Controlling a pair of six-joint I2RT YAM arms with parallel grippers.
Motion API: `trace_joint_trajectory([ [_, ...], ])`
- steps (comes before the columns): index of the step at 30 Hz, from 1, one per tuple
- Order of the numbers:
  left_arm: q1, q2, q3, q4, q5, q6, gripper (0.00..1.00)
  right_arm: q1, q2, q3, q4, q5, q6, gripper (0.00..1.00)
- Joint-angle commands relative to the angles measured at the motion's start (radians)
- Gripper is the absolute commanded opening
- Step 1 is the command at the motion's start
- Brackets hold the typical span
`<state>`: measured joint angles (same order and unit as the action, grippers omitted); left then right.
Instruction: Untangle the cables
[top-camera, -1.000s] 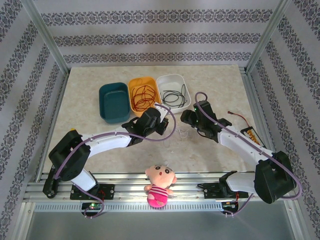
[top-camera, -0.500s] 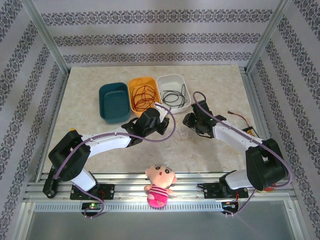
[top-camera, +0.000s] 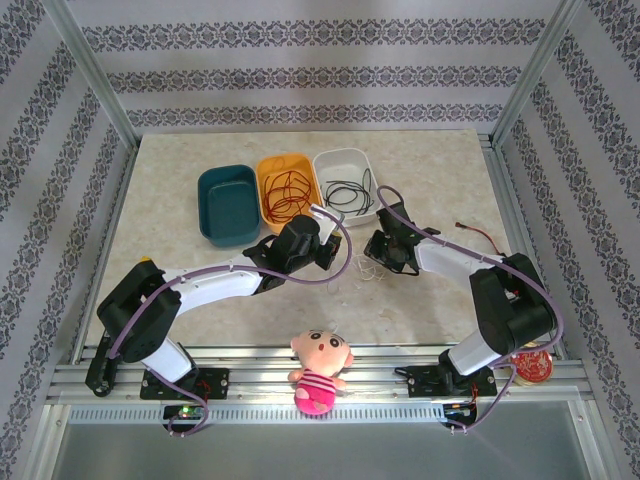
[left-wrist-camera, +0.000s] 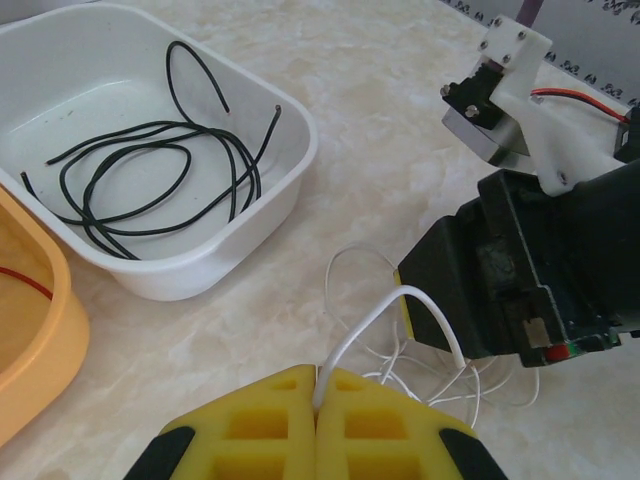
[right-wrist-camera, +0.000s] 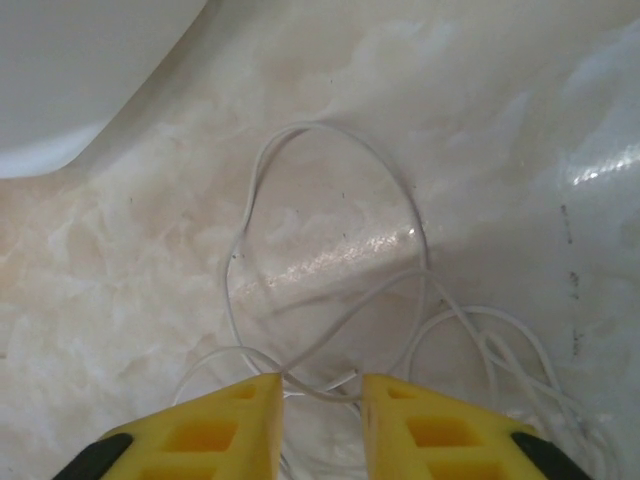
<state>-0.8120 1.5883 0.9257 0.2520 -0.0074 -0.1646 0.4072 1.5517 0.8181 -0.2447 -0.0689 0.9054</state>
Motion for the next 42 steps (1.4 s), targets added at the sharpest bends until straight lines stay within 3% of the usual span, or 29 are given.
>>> trace_joint_trajectory([
  [1,-0.008,0.0,0.006,0.046,0.016,-0.013,0.0,-0.011,0.0,0.025,0.021,-0.005,0.009,0.22],
  [5,-0.009,-0.011,-0.005,0.046,0.003,-0.015,0.0,-0.013,-0.025,0.009,0.025,0.02,0.013,0.16],
  [6,-0.009,-0.013,-0.01,0.048,-0.001,-0.013,0.0,-0.014,-0.031,0.001,0.029,0.028,0.017,0.19],
  [8,-0.009,-0.019,-0.017,0.051,-0.008,-0.008,0.0,-0.015,-0.04,-0.009,0.042,0.033,0.029,0.38],
  [22,-0.008,-0.012,-0.027,0.065,0.019,0.005,0.0,-0.025,0.018,0.009,0.088,0.037,0.083,0.42],
  [27,-0.007,-0.022,-0.032,0.063,0.005,0.011,0.0,-0.025,0.018,-0.002,0.101,0.027,0.091,0.2],
  [30,-0.008,-0.031,-0.036,0.05,-0.027,0.022,0.0,-0.027,-0.014,-0.015,0.097,0.042,0.091,0.13],
  [39,0.003,-0.096,-0.073,0.004,-0.206,0.063,0.0,-0.046,-0.147,-0.059,0.024,0.135,0.046,0.0],
  [42,0.012,-0.123,-0.089,-0.002,-0.242,0.065,0.0,-0.057,-0.177,-0.08,0.016,0.149,0.04,0.0],
])
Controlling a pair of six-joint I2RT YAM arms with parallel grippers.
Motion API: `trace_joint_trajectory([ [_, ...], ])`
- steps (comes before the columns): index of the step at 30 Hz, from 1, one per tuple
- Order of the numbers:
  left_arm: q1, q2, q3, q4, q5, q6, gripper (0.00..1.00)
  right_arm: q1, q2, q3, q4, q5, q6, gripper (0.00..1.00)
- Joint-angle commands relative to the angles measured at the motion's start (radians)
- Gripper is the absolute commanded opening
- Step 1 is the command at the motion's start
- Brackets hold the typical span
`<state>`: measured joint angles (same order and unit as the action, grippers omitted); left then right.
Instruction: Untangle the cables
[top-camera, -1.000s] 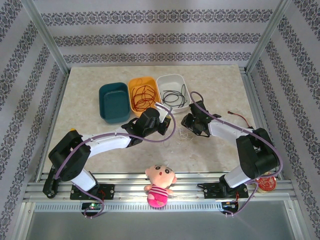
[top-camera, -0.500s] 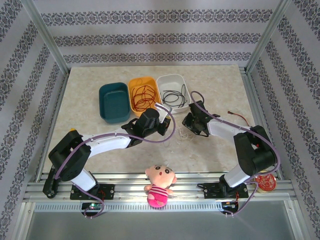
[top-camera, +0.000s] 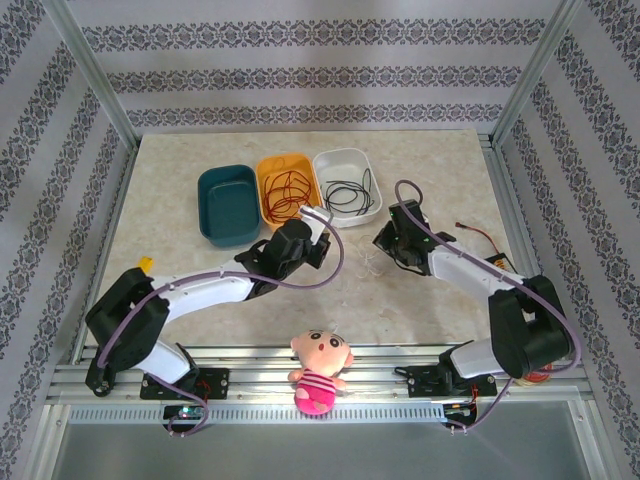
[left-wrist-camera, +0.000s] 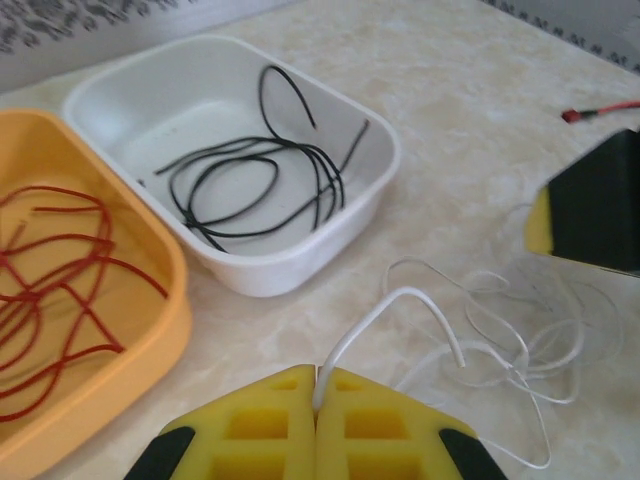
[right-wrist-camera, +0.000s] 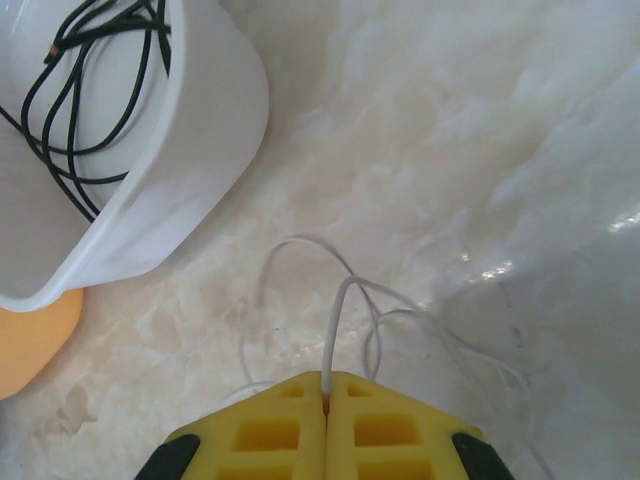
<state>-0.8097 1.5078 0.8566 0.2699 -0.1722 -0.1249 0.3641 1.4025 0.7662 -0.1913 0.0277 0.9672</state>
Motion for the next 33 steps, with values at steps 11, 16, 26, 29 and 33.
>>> trace_joint_trajectory([
  [11,0.047,-0.103,-0.057,-0.059,-0.137,0.013,0.0,-0.045,-0.12,-0.059,-0.081,0.102,-0.045,0.0],
  [16,0.068,-0.133,-0.081,-0.061,-0.151,-0.002,0.0,-0.05,-0.133,-0.083,-0.075,0.105,-0.036,0.0],
  [26,0.08,-0.217,-0.1,-0.068,-0.154,0.033,0.0,-0.053,-0.136,-0.084,-0.072,0.096,-0.038,0.0],
  [29,0.08,-0.262,-0.09,-0.076,-0.146,0.081,0.0,-0.053,-0.132,-0.081,-0.072,0.091,-0.041,0.0],
  [33,0.081,-0.34,-0.082,-0.078,-0.201,0.144,0.0,-0.052,-0.134,-0.086,-0.072,0.095,-0.038,0.0],
])
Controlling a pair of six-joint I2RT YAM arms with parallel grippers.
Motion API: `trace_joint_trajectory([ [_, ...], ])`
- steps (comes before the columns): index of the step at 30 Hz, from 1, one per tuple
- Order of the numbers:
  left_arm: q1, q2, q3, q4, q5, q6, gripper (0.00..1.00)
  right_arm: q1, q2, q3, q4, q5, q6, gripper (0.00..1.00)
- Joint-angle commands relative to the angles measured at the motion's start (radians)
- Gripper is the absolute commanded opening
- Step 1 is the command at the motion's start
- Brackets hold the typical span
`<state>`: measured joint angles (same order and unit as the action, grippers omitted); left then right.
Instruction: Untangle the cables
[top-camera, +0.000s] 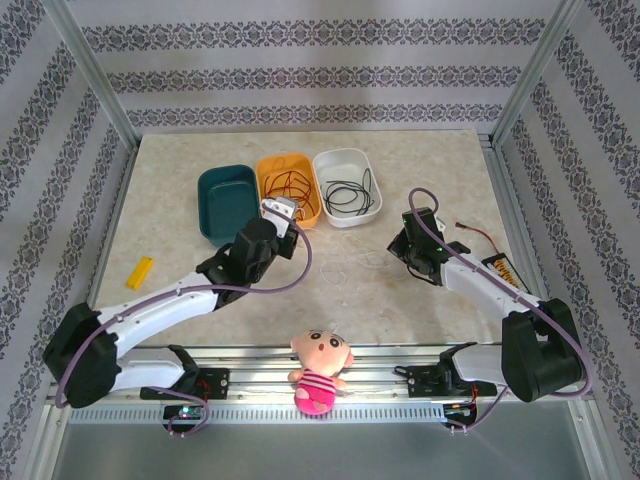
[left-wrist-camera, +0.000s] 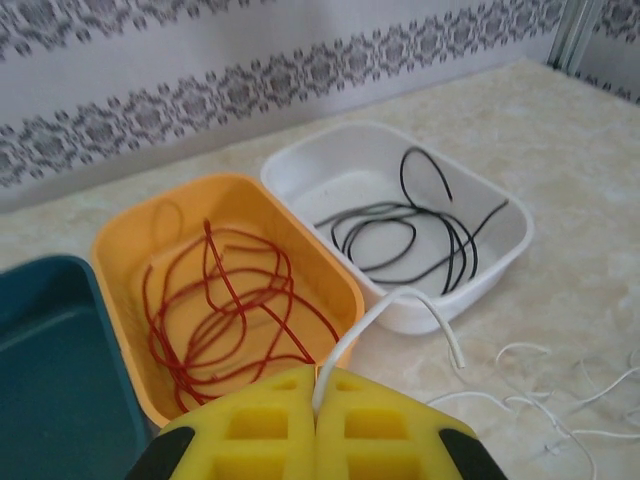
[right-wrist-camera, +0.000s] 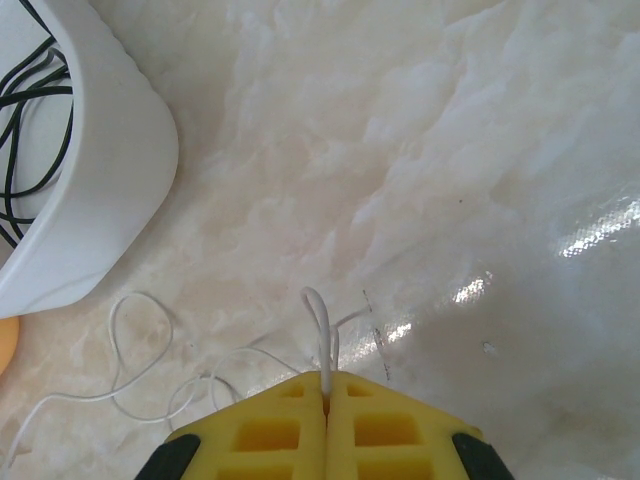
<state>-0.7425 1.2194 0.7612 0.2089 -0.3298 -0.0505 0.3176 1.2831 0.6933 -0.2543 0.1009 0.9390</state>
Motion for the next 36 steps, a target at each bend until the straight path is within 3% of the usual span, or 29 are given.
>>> trace_joint_trajectory([
  [1,0.014,-0.066,0.015,-0.016,-0.052,0.084,0.0,-0.006,-0.014,-0.015,-0.009,0.025,-0.01,0.0],
  [14,0.064,-0.171,0.004,-0.077,-0.128,0.09,0.0,-0.012,-0.029,-0.03,-0.023,0.042,-0.011,0.0],
  [20,0.079,-0.261,0.021,-0.11,-0.168,0.16,0.0,-0.017,-0.041,-0.035,-0.032,0.051,-0.014,0.0],
  [28,0.081,-0.295,0.076,-0.16,0.032,0.17,0.0,-0.012,-0.032,-0.017,-0.03,0.021,-0.043,0.0],
  [36,0.082,-0.314,0.15,-0.147,-0.113,0.336,0.0,-0.03,-0.034,-0.038,-0.049,0.047,-0.045,0.0],
])
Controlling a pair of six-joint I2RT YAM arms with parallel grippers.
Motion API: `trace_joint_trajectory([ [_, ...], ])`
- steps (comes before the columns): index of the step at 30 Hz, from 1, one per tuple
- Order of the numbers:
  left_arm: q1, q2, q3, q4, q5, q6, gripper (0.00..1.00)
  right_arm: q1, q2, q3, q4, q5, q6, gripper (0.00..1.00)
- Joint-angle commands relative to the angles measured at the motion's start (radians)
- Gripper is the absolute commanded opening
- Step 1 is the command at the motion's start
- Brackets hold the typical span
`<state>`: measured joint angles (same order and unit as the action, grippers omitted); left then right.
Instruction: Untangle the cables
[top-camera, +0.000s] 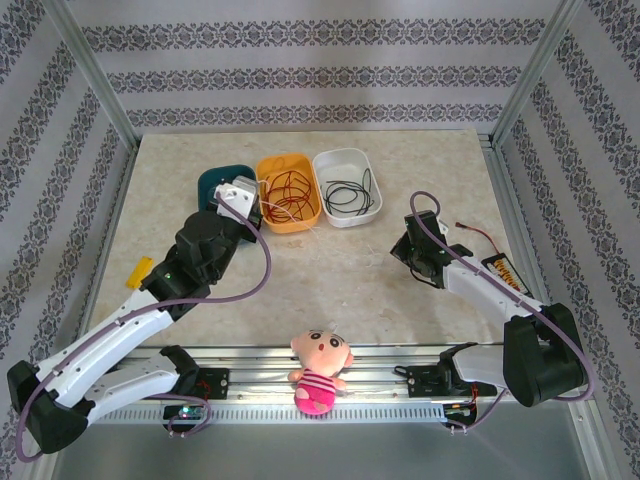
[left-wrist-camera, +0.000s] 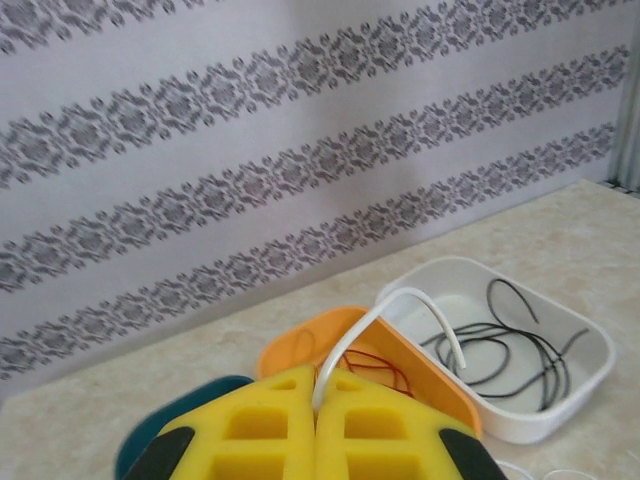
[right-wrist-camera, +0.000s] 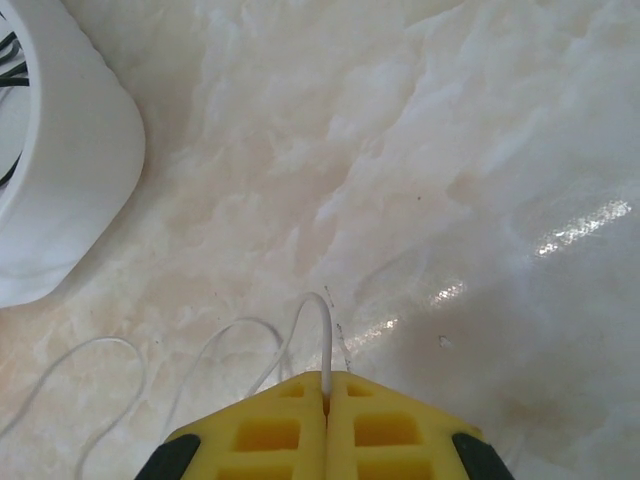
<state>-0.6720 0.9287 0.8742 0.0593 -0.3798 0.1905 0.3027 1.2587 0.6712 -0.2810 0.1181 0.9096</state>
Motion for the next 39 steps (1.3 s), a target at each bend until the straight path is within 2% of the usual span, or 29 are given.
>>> trace_joint_trajectory([
  [1,0.012,-0.033,0.04,0.004,-0.068,0.108,0.0,-0.017,-0.008,-0.019,-0.021,0.029,-0.015,0.0],
  [5,0.012,-0.064,0.059,-0.004,-0.069,0.135,0.0,-0.02,0.013,-0.021,-0.019,0.029,-0.018,0.0],
  [11,0.012,-0.111,0.061,0.037,-0.154,0.195,0.0,-0.025,0.059,-0.012,-0.016,0.03,-0.028,0.0],
  [17,0.012,-0.134,0.078,0.03,-0.152,0.218,0.0,-0.038,0.076,-0.013,-0.018,0.031,-0.035,0.0],
  [24,0.012,-0.15,0.082,0.073,-0.222,0.294,0.0,-0.068,0.053,-0.028,-0.029,0.044,-0.048,0.0],
  [30,0.012,-0.15,0.104,0.035,-0.199,0.289,0.0,-0.107,0.02,-0.038,-0.055,0.054,-0.068,0.0],
  [39,0.013,-0.157,0.116,0.048,-0.245,0.336,0.0,-0.158,-0.061,-0.058,-0.097,0.077,-0.095,0.0],
])
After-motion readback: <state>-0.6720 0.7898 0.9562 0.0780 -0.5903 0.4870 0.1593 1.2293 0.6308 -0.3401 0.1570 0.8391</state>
